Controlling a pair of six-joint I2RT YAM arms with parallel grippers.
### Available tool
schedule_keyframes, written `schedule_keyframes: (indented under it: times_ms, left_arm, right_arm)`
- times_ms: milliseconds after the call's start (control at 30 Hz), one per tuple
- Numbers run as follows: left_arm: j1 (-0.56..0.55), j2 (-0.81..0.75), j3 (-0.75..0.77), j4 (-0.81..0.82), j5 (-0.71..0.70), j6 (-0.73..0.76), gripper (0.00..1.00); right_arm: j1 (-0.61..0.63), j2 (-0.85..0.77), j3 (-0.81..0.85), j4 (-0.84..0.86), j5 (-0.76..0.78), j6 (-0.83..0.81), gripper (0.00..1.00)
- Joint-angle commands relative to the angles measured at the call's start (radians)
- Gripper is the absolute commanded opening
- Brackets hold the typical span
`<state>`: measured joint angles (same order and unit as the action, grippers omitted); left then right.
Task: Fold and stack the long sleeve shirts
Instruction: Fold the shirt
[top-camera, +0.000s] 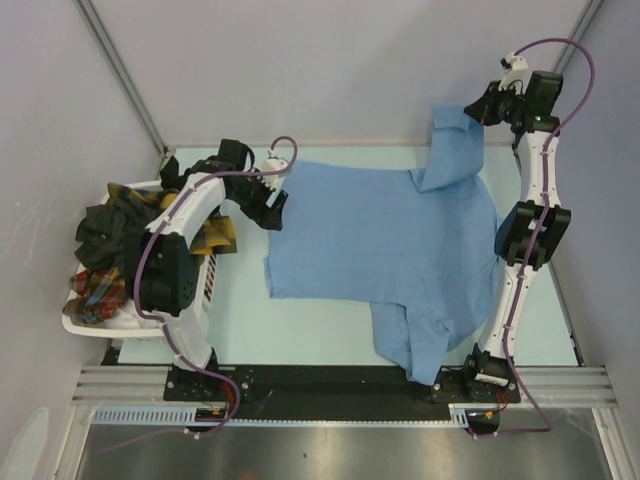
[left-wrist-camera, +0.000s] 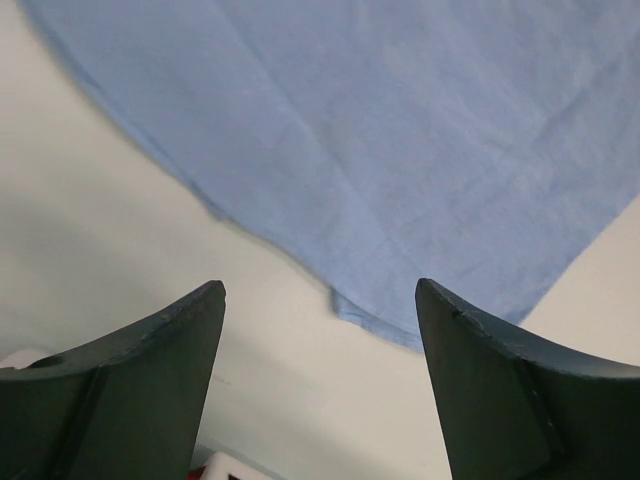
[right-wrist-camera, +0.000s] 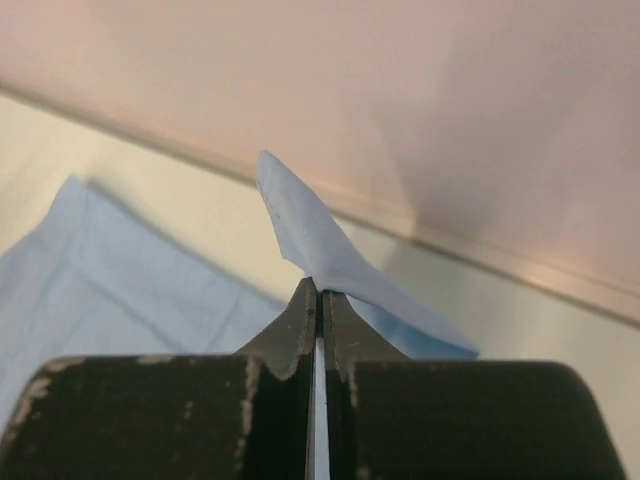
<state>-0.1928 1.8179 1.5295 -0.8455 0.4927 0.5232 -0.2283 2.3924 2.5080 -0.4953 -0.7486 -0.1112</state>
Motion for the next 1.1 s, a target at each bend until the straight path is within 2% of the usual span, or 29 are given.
schedule_keyframes:
  times_ms: [0,67,100,167,200,333,400,467,567,667,800,933,1067]
  left_arm:
    - [0.039,0.023,0.101,0.123,-0.022,-0.062,0.83]
    - [0.046,0.069,0.147,0.198,-0.033,-0.028,0.83]
    - [0.047,0.092,0.212,0.213,-0.022,-0.009,0.84]
    - [0.047,0.191,0.297,0.235,-0.017,0.030,0.83]
    - [0.047,0.230,0.401,0.233,-0.022,0.038,0.83]
    - [0.046,0.475,0.671,0.233,-0.037,0.092,0.82]
    - [0.038,0.540,0.788,0.244,-0.029,0.123,0.82]
    - [0.033,0.601,0.830,0.285,-0.037,0.155,0.83]
    - [0.020,0.629,0.804,0.379,-0.083,0.192,0.81]
    - [0.016,0.629,0.773,0.370,-0.050,0.215,0.76]
    - [0.013,0.503,0.580,0.402,0.041,0.218,0.75]
    - [0.013,0.426,0.486,0.421,0.076,0.189,0.75]
    - [0.015,0.420,0.494,0.453,0.043,0.140,0.76]
  right_arm:
    - [-0.005,-0.031,-0.020,0.431,0.052,0.193,0.00]
    - [-0.003,-0.108,-0.110,0.486,0.051,0.208,0.00]
    - [-0.003,-0.139,-0.203,0.533,0.043,0.208,0.00]
    - [-0.003,-0.215,-0.274,0.573,0.025,0.205,0.00]
    - [-0.005,-0.237,-0.332,0.586,0.019,0.206,0.00]
    - [-0.005,-0.326,-0.419,0.636,0.003,0.240,0.00]
    - [-0.003,-0.352,-0.426,0.615,-0.011,0.242,0.00]
    - [-0.003,-0.377,-0.445,0.580,-0.027,0.239,0.00]
    - [-0.002,-0.424,-0.509,0.543,-0.058,0.226,0.00]
    - [-0.003,-0.472,-0.590,0.523,-0.077,0.225,0.00]
    - [-0.003,-0.587,-0.669,0.537,-0.097,0.226,0.00]
    - [0.001,-0.636,-0.707,0.615,-0.028,0.231,0.00]
    - [0.009,-0.601,-0.684,0.711,0.064,0.238,0.00]
